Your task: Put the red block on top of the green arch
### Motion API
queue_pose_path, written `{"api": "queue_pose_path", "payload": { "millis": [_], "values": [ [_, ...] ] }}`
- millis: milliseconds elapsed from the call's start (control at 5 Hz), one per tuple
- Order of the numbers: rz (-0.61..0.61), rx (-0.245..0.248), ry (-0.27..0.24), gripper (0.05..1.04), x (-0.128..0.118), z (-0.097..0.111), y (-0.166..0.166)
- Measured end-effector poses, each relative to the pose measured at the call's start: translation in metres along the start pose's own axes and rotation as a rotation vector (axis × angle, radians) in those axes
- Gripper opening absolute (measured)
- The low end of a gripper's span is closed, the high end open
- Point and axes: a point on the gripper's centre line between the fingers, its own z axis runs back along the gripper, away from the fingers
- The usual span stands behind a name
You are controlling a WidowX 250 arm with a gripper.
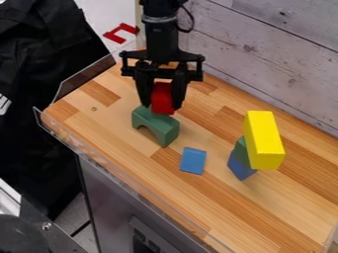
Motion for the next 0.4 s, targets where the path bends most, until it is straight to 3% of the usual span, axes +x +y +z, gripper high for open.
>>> {"api": "queue_pose_path", "payload": {
  "millis": [400],
  "values": [
    [0.013, 0.0, 0.025, 0.575, -0.0019, -0.0023, 0.0018]
  ]
}}
